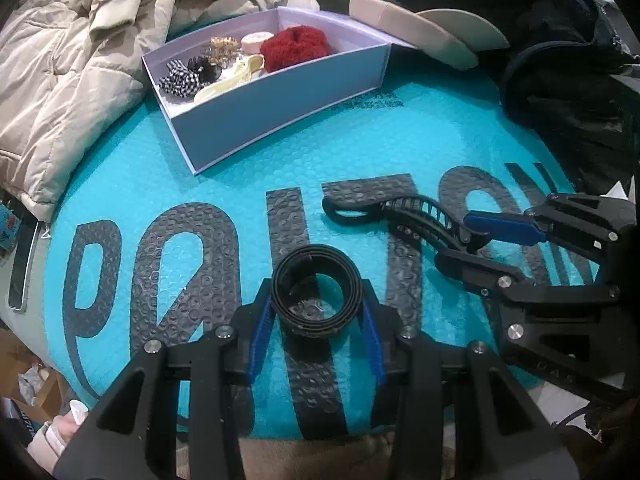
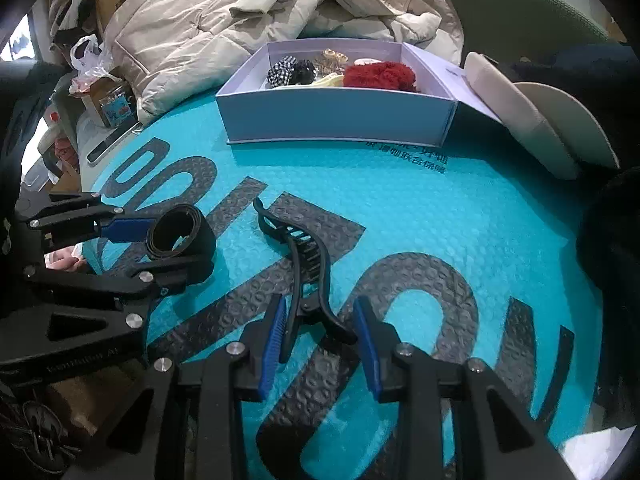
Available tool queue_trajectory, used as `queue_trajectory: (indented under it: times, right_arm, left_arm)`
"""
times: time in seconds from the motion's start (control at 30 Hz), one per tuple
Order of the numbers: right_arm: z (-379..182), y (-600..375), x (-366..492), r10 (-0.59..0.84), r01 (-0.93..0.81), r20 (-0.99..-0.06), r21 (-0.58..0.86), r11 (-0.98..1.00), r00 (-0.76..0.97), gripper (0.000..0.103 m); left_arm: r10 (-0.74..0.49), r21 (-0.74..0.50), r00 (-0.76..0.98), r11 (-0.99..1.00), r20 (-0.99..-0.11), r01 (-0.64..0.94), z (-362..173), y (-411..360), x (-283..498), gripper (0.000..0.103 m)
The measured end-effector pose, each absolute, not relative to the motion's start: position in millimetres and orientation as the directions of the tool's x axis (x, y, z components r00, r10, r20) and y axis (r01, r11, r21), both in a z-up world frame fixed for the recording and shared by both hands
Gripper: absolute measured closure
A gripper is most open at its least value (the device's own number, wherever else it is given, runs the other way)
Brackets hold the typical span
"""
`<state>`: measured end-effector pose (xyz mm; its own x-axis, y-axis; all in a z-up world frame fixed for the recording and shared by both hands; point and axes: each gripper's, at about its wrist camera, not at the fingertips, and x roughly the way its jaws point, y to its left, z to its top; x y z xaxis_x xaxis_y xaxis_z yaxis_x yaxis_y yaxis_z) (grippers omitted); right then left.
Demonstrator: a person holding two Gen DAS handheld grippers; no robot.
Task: Organize objects
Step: 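Lift the black hair tie and black claw clip and carry both toward the box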
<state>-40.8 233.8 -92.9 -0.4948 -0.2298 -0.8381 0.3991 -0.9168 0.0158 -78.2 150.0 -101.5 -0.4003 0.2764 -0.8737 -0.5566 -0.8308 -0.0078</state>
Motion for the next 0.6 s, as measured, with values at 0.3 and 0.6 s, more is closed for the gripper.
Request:
queue_trajectory:
  times: [0.3,0.6]
  right_arm:
    - [-75,239,-20,-0.239,0.386,-0.820,0.024,-0.922,-0.520,0.068]
    - [-53,247,-4,-0.226,0.373,-0.795,0.000,-0.928,-0.563,0.069]
  left_arm:
    - [0.284,0.024,-0.442,-0.819,-0.851,-0.573,-74,154,-53,0.065]
    - [0.275,0.050,-0.469,-0.819,-0.839,-0.571,-52,155,-37,0.065]
